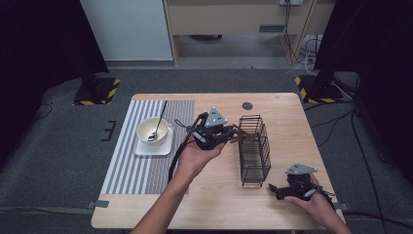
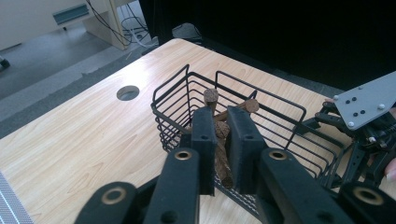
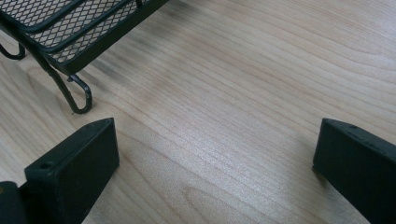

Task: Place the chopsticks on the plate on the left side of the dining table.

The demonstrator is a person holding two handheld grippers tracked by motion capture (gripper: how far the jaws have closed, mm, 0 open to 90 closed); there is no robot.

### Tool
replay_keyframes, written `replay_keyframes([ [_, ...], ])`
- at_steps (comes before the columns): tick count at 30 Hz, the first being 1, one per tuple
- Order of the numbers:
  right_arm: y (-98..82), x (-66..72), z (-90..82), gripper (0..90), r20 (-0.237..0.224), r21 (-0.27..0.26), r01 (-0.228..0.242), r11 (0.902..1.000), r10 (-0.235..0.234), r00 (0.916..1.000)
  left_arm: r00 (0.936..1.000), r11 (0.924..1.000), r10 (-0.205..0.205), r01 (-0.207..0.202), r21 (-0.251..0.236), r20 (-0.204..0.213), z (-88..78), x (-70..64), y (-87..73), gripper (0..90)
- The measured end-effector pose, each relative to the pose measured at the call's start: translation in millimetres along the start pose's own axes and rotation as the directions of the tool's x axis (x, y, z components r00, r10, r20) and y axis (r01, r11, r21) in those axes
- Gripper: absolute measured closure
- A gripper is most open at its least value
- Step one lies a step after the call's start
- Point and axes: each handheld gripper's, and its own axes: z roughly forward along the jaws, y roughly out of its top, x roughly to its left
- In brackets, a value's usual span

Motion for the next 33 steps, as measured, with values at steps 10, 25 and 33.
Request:
replay_keyframes([
  [10, 0.0, -0.1, 0.0, 0.1, -0.001, 0.000, 0.001, 1.0000, -0.001, 1.0000, 1.0000, 0.9998, -0.003, 0.003, -0.022, 0.006, -3.0, -3.8, 1.9, 83.7],
  [25, 0.0, -0.1, 0.0, 0.2, -0.001, 0.000, 0.001, 1.0000, -0.001, 1.0000, 0.9990, 0.9970, -0.037, 0.039, -0.067, 0.025, -18.1, 1.9, 2.9, 83.7],
  [33, 0.1, -0.4, 0.1, 0.2, -0.001, 0.000, 0.003, 1.0000, -0.003, 1.0000, 0.9983, 0.9936, -0.048, 0.051, -0.101, 0.034, -27.5, 3.8, 4.4, 83.7],
])
